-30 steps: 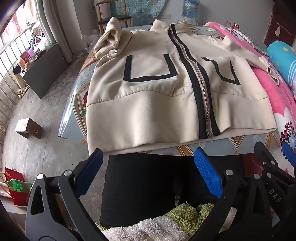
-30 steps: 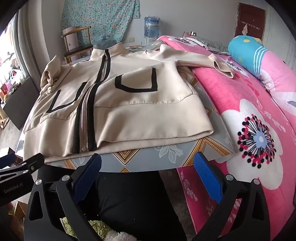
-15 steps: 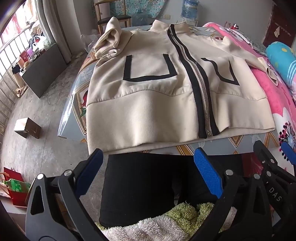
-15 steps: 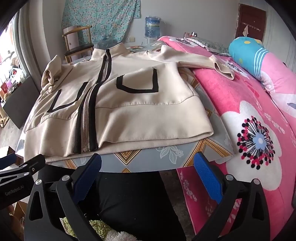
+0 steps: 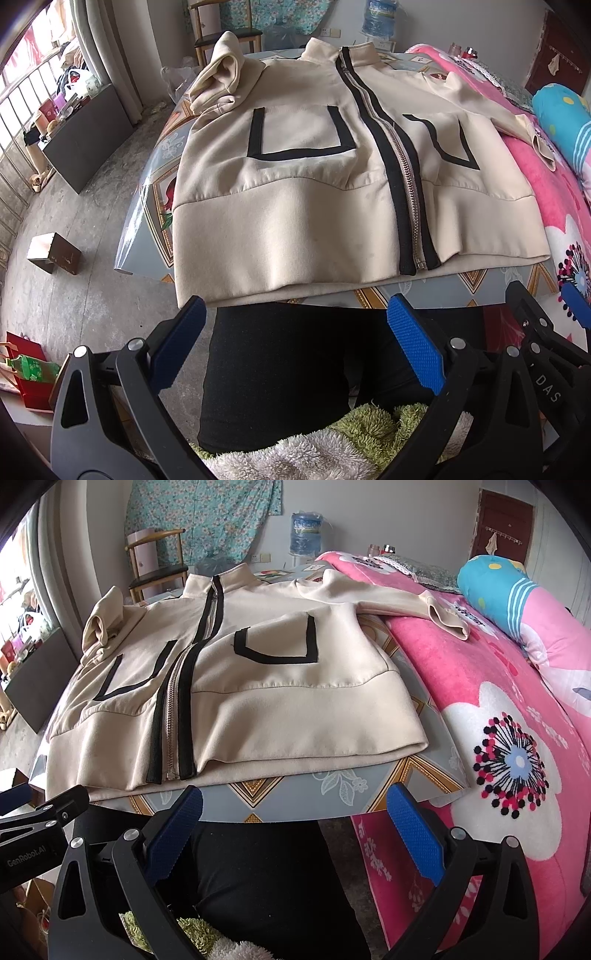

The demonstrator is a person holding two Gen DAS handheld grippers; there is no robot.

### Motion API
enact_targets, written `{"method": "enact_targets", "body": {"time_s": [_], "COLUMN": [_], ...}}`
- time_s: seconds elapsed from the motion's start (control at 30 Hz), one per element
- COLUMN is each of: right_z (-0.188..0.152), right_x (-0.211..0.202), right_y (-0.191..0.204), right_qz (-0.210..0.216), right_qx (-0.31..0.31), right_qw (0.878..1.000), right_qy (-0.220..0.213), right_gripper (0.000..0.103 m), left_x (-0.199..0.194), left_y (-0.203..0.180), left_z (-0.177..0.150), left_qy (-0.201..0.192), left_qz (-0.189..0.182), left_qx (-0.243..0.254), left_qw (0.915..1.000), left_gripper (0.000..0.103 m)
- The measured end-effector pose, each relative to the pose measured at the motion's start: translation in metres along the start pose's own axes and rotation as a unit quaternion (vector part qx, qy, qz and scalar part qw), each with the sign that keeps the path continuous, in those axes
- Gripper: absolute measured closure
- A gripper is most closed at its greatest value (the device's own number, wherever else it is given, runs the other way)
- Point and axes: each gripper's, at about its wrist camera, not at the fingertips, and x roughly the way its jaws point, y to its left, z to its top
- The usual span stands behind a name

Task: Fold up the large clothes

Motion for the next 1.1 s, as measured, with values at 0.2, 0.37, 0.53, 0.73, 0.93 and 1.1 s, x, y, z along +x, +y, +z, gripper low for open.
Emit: {"method": "enact_targets", "body": {"time_s": [0.2, 0.37, 0.53, 0.73, 0.93, 1.1], "right_z": [-0.0001, 0.0002, 0.0006, 0.0029, 0.0051, 0.0088], "right_x": [-0.0009, 0.0004, 0.0011, 0.0019, 0.0028, 0.0023], "right_y": [0.0013, 0.0003, -0.0004, -0.0009, -0.0002, 0.0019], "right_qz": [-0.002, -0.004, -0.005, -0.012, -0.019, -0.025], "right_qx": [0.0, 0.002, 0.002, 0.003, 0.002, -0.004], "right_qw": [1.0, 1.0, 1.0, 1.0, 1.0, 1.0], "right_qy": [0.0, 0.001, 0.003, -0.002, -0.006, -0.011], "right_gripper": [0.006, 0.006, 0.006, 0.006, 0.006, 0.006], "left_x": [0.0006, 0.0008, 0.0011, 0.0014, 0.0023, 0.0041], "left_y": [0.001, 0.002, 0.0034, 0.0039, 0.0066, 0.0098], "left_z": [0.0001, 0.0004, -0.0002, -0.0003, 0.0, 0.0012], "left_qy": [0.0, 0.0, 0.0, 0.0, 0.0, 0.001], "left_qz": [0.0, 0.0, 0.0, 0.0, 0.001, 0.0], "left_qx": [-0.001, -0.001, -0.001, -0.001, -0.001, -0.001], "left_qw": [1.0, 1.0, 1.0, 1.0, 1.0, 1.0], "left_gripper": [0.008, 0.008, 0.008, 0.008, 0.008, 0.008]}}
